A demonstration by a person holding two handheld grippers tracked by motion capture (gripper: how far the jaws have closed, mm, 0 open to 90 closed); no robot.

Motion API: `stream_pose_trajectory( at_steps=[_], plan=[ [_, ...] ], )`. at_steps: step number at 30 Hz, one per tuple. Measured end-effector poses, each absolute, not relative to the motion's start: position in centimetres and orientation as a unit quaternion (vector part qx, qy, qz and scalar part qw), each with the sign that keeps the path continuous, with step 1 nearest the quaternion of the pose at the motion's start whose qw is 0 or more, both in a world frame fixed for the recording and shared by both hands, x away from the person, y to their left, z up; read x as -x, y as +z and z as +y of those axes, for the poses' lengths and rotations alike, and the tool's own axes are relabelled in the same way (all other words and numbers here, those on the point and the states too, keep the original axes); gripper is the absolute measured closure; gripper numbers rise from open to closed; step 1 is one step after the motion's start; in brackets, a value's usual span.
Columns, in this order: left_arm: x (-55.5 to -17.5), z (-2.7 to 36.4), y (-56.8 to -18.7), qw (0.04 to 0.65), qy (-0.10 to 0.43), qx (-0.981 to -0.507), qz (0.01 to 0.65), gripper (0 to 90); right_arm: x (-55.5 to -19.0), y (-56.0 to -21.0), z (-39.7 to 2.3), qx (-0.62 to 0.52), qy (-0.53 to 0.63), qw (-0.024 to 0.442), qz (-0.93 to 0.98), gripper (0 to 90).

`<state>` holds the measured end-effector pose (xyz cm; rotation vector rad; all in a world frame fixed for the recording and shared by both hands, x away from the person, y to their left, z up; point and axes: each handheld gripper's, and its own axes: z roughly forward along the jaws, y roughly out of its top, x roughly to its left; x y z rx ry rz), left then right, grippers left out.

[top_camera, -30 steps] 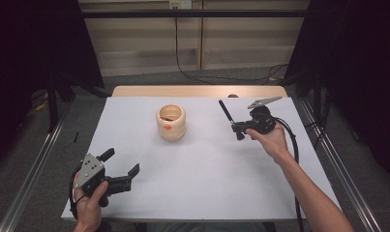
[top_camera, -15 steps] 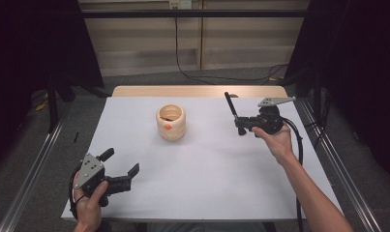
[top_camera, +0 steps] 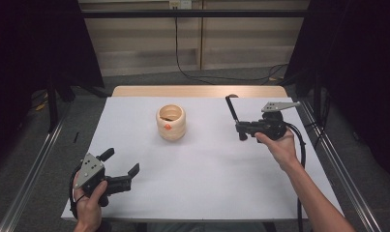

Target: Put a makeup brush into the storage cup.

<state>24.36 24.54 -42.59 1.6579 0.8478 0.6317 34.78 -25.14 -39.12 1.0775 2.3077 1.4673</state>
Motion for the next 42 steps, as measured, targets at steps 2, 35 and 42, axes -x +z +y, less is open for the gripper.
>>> stream_pose_trajectory(
  at_steps=[2, 35, 42],
  plan=[
    [-24.4, 24.5, -42.6, 0.554, 0.268, -0.702, 0.358, 0.6, -34.4, -39.0, -25.0, -0.360, 0.497, 0.099, 0.784, 77.5],
    [-24.3, 23.9, -42.6, 0.558, 0.259, -0.707, 0.348, 0.5, -29.9, -38.5, -20.8, -0.254, 0.499, 0.040, 0.827, 77.5],
    [-24.3, 23.5, -42.6, 0.557, 0.258, -0.710, 0.344, 0.5, -29.7, -38.0, -20.4, -0.240, 0.501, 0.038, 0.831, 77.5]
  ],
)
